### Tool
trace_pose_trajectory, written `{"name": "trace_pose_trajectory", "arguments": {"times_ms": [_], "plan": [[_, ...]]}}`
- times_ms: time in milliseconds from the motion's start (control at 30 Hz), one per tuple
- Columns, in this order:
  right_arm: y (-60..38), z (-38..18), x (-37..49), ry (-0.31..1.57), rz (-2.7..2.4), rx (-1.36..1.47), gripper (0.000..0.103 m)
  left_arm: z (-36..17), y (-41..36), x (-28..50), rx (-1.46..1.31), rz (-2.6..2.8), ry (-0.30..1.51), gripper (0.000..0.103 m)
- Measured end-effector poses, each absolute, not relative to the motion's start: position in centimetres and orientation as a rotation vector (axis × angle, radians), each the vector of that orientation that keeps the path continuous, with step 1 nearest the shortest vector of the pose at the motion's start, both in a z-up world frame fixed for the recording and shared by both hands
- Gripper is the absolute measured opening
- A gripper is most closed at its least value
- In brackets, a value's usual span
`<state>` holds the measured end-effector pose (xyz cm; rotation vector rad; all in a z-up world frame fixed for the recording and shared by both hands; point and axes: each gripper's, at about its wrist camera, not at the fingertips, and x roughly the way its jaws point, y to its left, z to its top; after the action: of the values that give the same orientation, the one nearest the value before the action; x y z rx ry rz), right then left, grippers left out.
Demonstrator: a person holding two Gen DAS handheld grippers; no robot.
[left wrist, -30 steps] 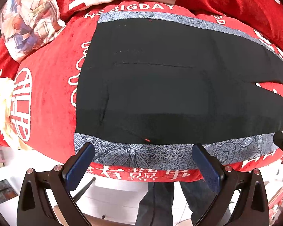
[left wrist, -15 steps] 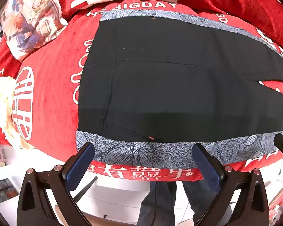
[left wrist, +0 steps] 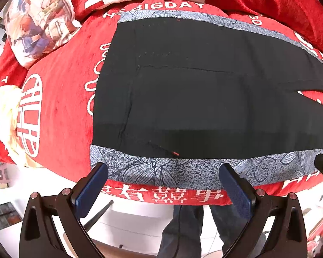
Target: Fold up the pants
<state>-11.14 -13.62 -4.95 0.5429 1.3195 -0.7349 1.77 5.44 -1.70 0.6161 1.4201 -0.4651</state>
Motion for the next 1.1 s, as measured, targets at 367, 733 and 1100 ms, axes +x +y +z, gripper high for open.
{"name": "trace_pose_trajectory", "arguments": {"times_ms": [367,733,1100], "plan": [[-13.4,-5.1,-11.2,1.323,-0.735,0.535,0.103,-1.9,5.8,1.5,0.620,-0.460,1.419,0.103],[-13.1,-5.2,-10.9,1.321,-0.726,0.544,0.103,-2.1,6.1,1.5,0.615,-0.463,1.422,0.103],[-13.2,-5.5,-10.7,1.322,-0.719,0.555,0.103,-2.4,6.5,1.9,0.614,-0.450,1.429,0.103]]}}
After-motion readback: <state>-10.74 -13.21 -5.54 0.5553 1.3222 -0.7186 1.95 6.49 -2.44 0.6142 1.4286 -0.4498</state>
